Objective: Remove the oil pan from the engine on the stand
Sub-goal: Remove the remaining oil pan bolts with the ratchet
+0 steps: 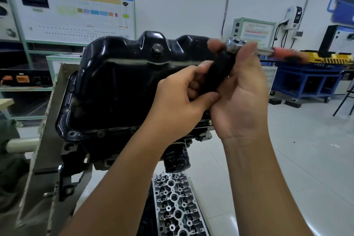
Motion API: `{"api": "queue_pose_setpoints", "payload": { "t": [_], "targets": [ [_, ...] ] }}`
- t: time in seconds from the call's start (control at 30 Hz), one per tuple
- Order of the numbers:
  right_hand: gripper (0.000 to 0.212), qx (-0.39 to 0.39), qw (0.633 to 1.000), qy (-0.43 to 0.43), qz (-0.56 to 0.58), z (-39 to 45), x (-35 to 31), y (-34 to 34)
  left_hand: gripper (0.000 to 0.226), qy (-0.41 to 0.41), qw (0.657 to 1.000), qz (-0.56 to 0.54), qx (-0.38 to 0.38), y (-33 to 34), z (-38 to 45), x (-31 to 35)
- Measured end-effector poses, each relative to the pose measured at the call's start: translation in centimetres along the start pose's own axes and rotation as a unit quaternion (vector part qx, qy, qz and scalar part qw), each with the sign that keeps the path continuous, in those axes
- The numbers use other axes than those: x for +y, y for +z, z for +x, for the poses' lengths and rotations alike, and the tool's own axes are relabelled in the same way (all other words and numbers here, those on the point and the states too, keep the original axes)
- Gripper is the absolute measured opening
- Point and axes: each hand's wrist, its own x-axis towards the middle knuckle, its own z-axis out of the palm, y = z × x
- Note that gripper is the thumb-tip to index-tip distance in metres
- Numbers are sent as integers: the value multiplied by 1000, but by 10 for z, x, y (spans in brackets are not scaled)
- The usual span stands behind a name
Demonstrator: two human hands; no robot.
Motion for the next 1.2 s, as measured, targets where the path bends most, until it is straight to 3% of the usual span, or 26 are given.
{"api": "queue_pose_setpoints", "payload": {
  "t": [0.07,0.17,0.27,0.33,0.47,0.63,0.8,0.97,1.1,1.2],
  "targets": [
    [54,4,1000,23,-7,2,-3,-2,39,1,1000,4,-16,-2,0,0],
    [12,-22,1000,3,-8,1,-6,-4,24,2,1000,19,-13,-1,-2,1],
    [21,-10,998,-63,-23,-1,-2,-3,21,-2,1000,15,15,3,-4,1],
    [16,-11,998,-52,-19,0,-2,-1,23,-13,1000,1,14,2,-3,1],
    [29,32,999,0,-26,2,-8,2,23,-25,999,-25,-27,-4,-1,1],
    [26,18,998,-64,-23,-2,-10,7,17,-32,999,-16,-1,-4,-1,2],
    [30,-5,1000,8,21,1,-13,5,27,-49,995,-75,-43,-10,0,2],
    [33,15,999,-33,33,0,-9,5,30,-59,995,-72,-28,-9,0,4],
    [26,-20,999,25,28,2,-12,2,26,-70,996,-60,-19,-11,0,4],
    [27,-17,999,22,32,1,-13,0,29,-64,997,-46,-22,-9,0,4]
  ]
}}
